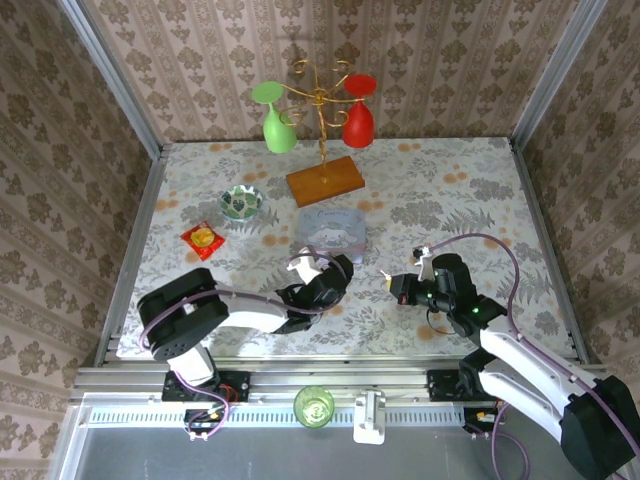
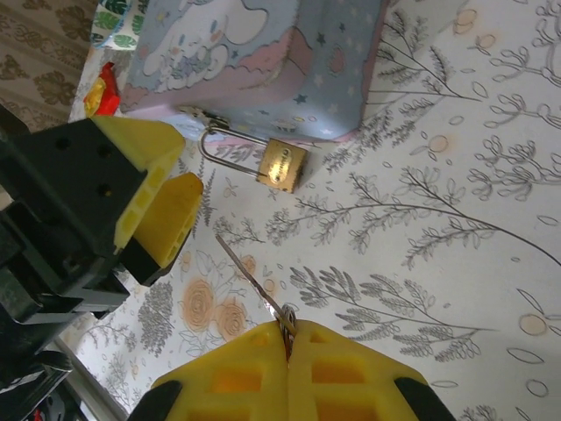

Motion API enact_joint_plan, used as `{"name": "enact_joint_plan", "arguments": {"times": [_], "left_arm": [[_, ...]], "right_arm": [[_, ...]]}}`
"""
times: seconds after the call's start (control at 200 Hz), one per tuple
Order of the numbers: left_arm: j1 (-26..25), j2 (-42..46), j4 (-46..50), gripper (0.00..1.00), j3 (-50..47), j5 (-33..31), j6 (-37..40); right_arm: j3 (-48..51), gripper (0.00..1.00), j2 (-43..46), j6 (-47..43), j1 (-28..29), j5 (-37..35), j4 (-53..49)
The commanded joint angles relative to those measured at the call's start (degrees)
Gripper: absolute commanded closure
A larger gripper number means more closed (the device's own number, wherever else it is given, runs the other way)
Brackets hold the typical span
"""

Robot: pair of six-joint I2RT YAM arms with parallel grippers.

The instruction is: Unlock the padlock with the key

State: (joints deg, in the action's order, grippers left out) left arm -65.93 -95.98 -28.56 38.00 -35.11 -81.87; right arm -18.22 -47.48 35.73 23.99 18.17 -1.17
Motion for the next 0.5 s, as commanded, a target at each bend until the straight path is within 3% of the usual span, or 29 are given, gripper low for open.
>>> {"name": "enact_joint_plan", "arguments": {"times": [0.0, 0.09, 0.23, 0.495], "left_arm": [[-0.4, -2.8, 1.2, 0.35, 1.3, -2.9, -7.3], [-0.7, -4.8, -0.9, 0.44, 1.5, -4.1, -8.5], [-1.7, -5.9, 8.1, 0.44, 5.3, -7.1, -11.4], [-1.8, -13.4, -0.7, 0.51, 5.1, -9.1, -12.7]], "right_arm": [[1.2, 1.00, 0.7, -0.9, -0.7, 0.5, -0.9], [1.2, 1.00, 0.6, -0.8, -1.0, 1.2, -0.2], [1.3, 1.00, 0.7, -0.9, -1.3, 1.7, 0.2], [1.5, 1.00, -0.1, -1.5, -2.1, 2.7, 0.8]]}}
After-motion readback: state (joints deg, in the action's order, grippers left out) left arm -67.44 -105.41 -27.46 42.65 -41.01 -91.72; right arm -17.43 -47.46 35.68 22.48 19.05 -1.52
